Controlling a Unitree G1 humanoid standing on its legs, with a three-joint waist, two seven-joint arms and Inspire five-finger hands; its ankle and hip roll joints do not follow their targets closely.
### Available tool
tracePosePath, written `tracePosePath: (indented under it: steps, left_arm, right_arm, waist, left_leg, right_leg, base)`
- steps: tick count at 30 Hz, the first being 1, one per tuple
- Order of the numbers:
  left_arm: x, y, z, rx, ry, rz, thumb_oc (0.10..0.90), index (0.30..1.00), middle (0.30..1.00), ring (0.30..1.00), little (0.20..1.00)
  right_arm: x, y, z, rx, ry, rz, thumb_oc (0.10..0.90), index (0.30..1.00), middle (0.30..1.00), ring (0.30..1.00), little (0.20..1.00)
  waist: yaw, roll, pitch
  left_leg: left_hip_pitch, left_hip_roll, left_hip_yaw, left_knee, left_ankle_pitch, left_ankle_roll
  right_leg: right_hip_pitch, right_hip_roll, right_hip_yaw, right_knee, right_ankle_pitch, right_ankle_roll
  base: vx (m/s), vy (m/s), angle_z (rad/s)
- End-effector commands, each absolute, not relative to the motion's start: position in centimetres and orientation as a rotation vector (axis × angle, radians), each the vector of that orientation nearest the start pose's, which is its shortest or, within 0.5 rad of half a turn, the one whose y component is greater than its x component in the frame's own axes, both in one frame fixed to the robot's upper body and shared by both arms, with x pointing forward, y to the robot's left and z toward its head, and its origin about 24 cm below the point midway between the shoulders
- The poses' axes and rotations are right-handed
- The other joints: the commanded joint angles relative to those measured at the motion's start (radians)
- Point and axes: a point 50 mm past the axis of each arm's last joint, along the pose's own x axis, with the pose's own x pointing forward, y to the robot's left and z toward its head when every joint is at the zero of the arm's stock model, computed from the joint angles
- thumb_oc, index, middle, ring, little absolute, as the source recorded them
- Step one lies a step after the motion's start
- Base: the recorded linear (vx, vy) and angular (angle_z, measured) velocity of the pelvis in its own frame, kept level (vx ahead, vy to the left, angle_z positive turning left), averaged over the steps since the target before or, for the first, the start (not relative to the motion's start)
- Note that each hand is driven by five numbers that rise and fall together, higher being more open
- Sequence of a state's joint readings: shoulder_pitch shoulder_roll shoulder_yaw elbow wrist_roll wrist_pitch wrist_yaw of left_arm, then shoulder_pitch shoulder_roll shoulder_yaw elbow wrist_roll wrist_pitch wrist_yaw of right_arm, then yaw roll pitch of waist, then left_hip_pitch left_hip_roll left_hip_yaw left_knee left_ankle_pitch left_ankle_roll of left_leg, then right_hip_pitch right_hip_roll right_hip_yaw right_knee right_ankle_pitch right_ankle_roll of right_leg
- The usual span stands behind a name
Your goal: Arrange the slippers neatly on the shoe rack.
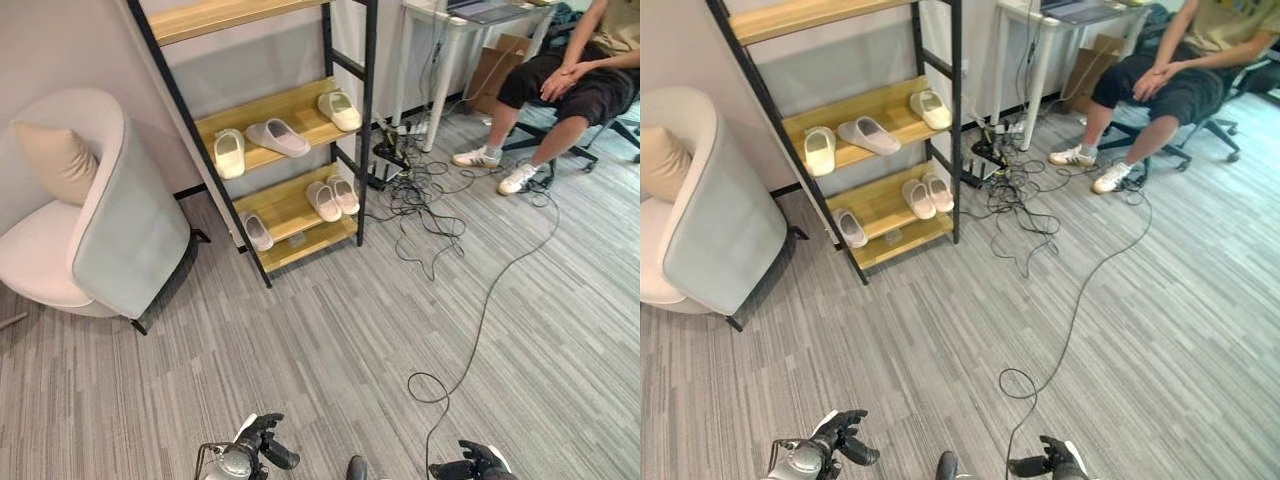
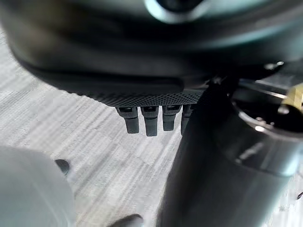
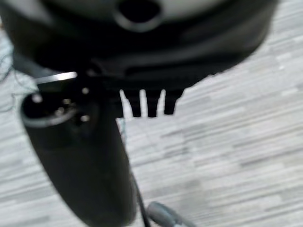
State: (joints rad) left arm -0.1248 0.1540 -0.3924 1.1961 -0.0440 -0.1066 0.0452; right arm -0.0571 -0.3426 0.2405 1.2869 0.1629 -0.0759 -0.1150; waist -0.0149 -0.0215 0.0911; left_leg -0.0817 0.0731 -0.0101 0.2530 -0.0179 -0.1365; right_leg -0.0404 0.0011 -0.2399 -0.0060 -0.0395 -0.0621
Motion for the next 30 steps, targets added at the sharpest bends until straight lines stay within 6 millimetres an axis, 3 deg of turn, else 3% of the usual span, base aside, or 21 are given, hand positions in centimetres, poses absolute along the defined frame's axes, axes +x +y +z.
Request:
tracePosePath:
  steps: [1, 4, 6, 7, 9, 10, 11, 12, 13, 14, 16, 18, 19, 20, 21, 23, 25, 30]
  left_arm:
    - [16.7, 17.7, -14.3, 0.347, 0.914, -0.174, 0.800, 0.900, 0.900, 0.900, 0.900]
    - [16.4, 17.9, -14.4, 0.352, 0.912, -0.181, 0.800, 0.900, 0.900, 0.900, 0.900]
    - [16.3, 18.0, -14.4, 0.355, 0.912, -0.183, 0.800, 0.900, 0.900, 0.900, 0.900]
    - [15.6, 18.1, -14.7, 0.355, 0.942, -0.190, 0.800, 0.900, 0.900, 0.900, 0.900]
    - [15.4, 18.3, -14.8, 0.360, 0.949, -0.189, 0.800, 0.900, 0.900, 0.900, 0.900]
    - [15.2, 18.4, -14.8, 0.353, 0.956, -0.185, 0.800, 0.900, 0.900, 0.900, 0.900]
    - [15.2, 18.4, -14.8, 0.353, 0.956, -0.185, 0.800, 0.900, 0.900, 0.900, 0.900]
    - [15.4, 18.8, -14.7, 0.346, 0.954, -0.172, 0.800, 0.900, 0.900, 0.900, 0.900]
    - [15.5, 19.0, -14.7, 0.351, 0.954, -0.170, 0.800, 0.900, 0.900, 0.900, 0.900]
    - [15.4, 19.2, -14.7, 0.357, 0.956, -0.167, 0.800, 0.900, 0.900, 0.900, 0.900]
    - [15.4, 19.3, -14.7, 0.361, 0.959, -0.165, 0.800, 0.900, 0.900, 0.900, 0.900]
    - [15.3, 19.3, -14.7, 0.357, 0.959, -0.164, 0.800, 0.900, 0.900, 0.900, 0.900]
    - [15.5, 19.1, -14.6, 0.364, 0.955, -0.174, 0.800, 0.900, 0.900, 0.900, 0.900]
    - [15.5, 19.1, -14.7, 0.364, 0.956, -0.174, 0.800, 0.900, 0.900, 0.900, 0.900]
    - [15.7, 19.0, -14.6, 0.371, 0.951, -0.179, 0.800, 0.900, 0.900, 0.900, 0.900]
    - [16.0, 18.7, -14.5, 0.375, 0.938, -0.183, 0.800, 0.900, 0.900, 0.900, 0.900]
    - [16.3, 18.5, -14.4, 0.384, 0.927, -0.190, 0.800, 0.900, 0.900, 0.900, 0.900]
    - [15.5, 18.1, -14.8, 0.389, 0.952, -0.210, 0.800, 0.900, 0.900, 0.900, 0.900]
  right_arm:
    - [10.6, -28.8, -14.0, -0.396, 1.110, -0.269, 0.800, 0.900, 0.900, 0.900, 0.900]
    - [10.9, -28.5, -14.0, -0.399, 1.098, -0.258, 0.800, 0.900, 0.900, 0.900, 0.900]
    - [10.9, -28.4, -14.0, -0.400, 1.099, -0.253, 0.800, 0.900, 0.900, 0.900, 0.900]
    - [10.7, -28.1, -14.2, -0.397, 1.107, -0.236, 0.800, 0.900, 0.900, 0.900, 0.900]
    - [10.6, -27.9, -14.3, -0.401, 1.113, -0.231, 0.800, 0.900, 0.900, 0.900, 0.900]
    - [10.4, -27.6, -14.5, -0.403, 1.123, -0.208, 0.800, 0.900, 0.900, 0.900, 0.900]
    - [10.4, -27.6, -14.5, -0.403, 1.123, -0.208, 0.800, 0.900, 0.900, 0.900, 0.900]
    - [11.1, -27.3, -14.4, -0.405, 1.107, -0.182, 0.800, 0.900, 0.900, 0.900, 0.900]
    - [11.2, -27.2, -14.4, -0.405, 1.101, -0.179, 0.800, 0.900, 0.900, 0.900, 0.900]
    - [11.3, -27.1, -14.4, -0.407, 1.099, -0.171, 0.800, 0.900, 0.900, 0.900, 0.900]
    - [11.3, -27.0, -14.5, -0.407, 1.102, -0.168, 0.800, 0.900, 0.900, 0.900, 0.900]
    - [11.2, -26.8, -14.5, -0.408, 1.107, -0.160, 0.800, 0.900, 0.900, 0.900, 0.900]
    - [11.3, -26.8, -14.5, -0.404, 1.106, -0.163, 0.800, 0.900, 0.900, 0.900, 0.900]
    - [11.3, -26.8, -14.5, -0.404, 1.106, -0.163, 0.800, 0.900, 0.900, 0.900, 0.900]
    - [11.5, -26.9, -14.4, -0.409, 1.101, -0.165, 0.800, 0.900, 0.900, 0.900, 0.900]
    - [11.6, -26.9, -14.4, -0.408, 1.100, -0.166, 0.800, 0.900, 0.900, 0.900, 0.900]
    - [11.4, -27.0, -14.4, -0.409, 1.106, -0.173, 0.800, 0.900, 0.900, 0.900, 0.900]
    - [10.5, -27.3, -14.6, -0.415, 1.130, -0.179, 0.800, 0.900, 0.900, 0.900, 0.900]
  waist:
    - [0.017, 0.013, -0.013]
    - [0.063, 0.031, -0.009]
    - [0.076, 0.029, -0.007]
    - [0.084, 0.029, -0.024]
    - [0.087, 0.026, -0.032]
    - [0.096, 0.027, -0.039]
    - [0.096, 0.027, -0.039]
    - [0.086, 0.035, -0.020]
    - [0.081, 0.041, -0.015]
    - [0.077, 0.050, -0.010]
    - [0.076, 0.059, -0.012]
    - [0.065, 0.063, -0.010]
    - [0.050, 0.056, -0.015]
    - [0.048, 0.058, -0.011]
    - [0.028, 0.043, -0.008]
    - [0.001, 0.041, 0.001]
    - [-0.021, 0.044, 0.006]
    - [-0.031, 0.035, -0.020]
  left_leg:
    - [-0.026, -0.105, 0.022, -0.159, -0.014, 0.067]
    - [-0.128, -0.145, 0.052, -0.259, 0.106, 0.061]
    - [-0.141, -0.149, 0.056, -0.266, 0.120, 0.057]
    - [-0.123, -0.142, 0.069, -0.278, 0.116, 0.079]
    - [-0.119, -0.144, 0.076, -0.275, 0.116, 0.088]
    - [-0.093, -0.148, 0.086, -0.272, 0.099, 0.104]
    - [-0.093, -0.148, 0.086, -0.272, 0.099, 0.104]
    - [-0.048, -0.147, 0.075, -0.269, 0.069, 0.126]
    - [-0.038, -0.142, 0.070, -0.263, 0.060, 0.132]
    - [-0.019, -0.136, 0.063, -0.258, 0.048, 0.138]
    - [0.003, -0.127, 0.053, -0.258, 0.034, 0.141]
    - [0.045, -0.124, 0.035, -0.264, 0.011, 0.141]
    - [0.079, -0.128, 0.026, -0.284, -0.004, 0.133]
    - [0.085, -0.126, 0.023, -0.286, -0.005, 0.132]
    - [0.122, -0.140, 0.017, -0.308, -0.018, 0.121]
    - [0.164, -0.139, 0.005, -0.326, -0.036, 0.108]
    - [0.200, -0.128, 0.003, -0.337, -0.052, 0.095]
    - [0.240, -0.103, 0.001, -0.340, -0.086, 0.074]
  right_leg:
    - [-0.039, -0.042, 0.078, 0.060, -0.002, 0.163]
    - [0.060, 0.006, 0.117, 0.009, -0.026, 0.164]
    - [0.089, 0.010, 0.136, 0.005, -0.039, 0.162]
    - [0.127, 0.012, 0.145, 0.007, -0.070, 0.166]
    - [0.136, 0.000, 0.148, 0.024, -0.076, 0.171]
    - [0.112, -0.023, 0.134, 0.133, -0.072, 0.201]
    - [0.112, -0.023, 0.134, 0.133, -0.072, 0.201]
    - [0.005, -0.069, 0.121, 0.360, -0.008, 0.235]
    - [-0.032, -0.078, 0.111, 0.419, 0.038, 0.242]
    - [-0.075, -0.094, 0.099, 0.487, 0.062, 0.237]
    - [-0.101, -0.104, 0.080, 0.504, 0.061, 0.221]
    - [-0.133, -0.107, 0.058, 0.458, 0.029, 0.204]
    - [-0.170, -0.092, 0.048, 0.334, 0.026, 0.203]
    - [-0.162, -0.090, 0.045, 0.331, 0.025, 0.203]
    - [-0.209, -0.083, 0.039, 0.165, 0.076, 0.219]
    - [-0.241, -0.071, 0.039, 0.046, 0.128, 0.239]
    - [-0.259, -0.070, 0.049, -0.003, 0.157, 0.254]
    - [-0.209, -0.084, 0.053, -0.014, 0.186, 0.243]
  base:
    - [0.30, -0.052, -0.03]
    - [0.40, -0.051, 0.01]
    - [0.33, 0.003, -0.31]
    - [0.39, 0.053, -0.49]
    - [0.35, 0.078, -0.42]
    - [0.20, 0.079, -0.41]
    - [0.34, 0.151, -0.49]
    - [0.20, 0.091, -0.49]
    - [0.28, 0.112, -0.43]
    - [0.13, 0.040, -0.13]
    - [0.28, 0.027, 0.19]
    - [0.41, -0.039, 0.30]
    - [0.26, -0.072, 0.27]
    - [0.49, -0.164, 0.45]
    - [0.37, -0.146, 0.42]
    - [0.42, -0.179, 0.27]
    - [0.31, -0.161, 0.40]
    - [0.30, -0.224, 0.62]
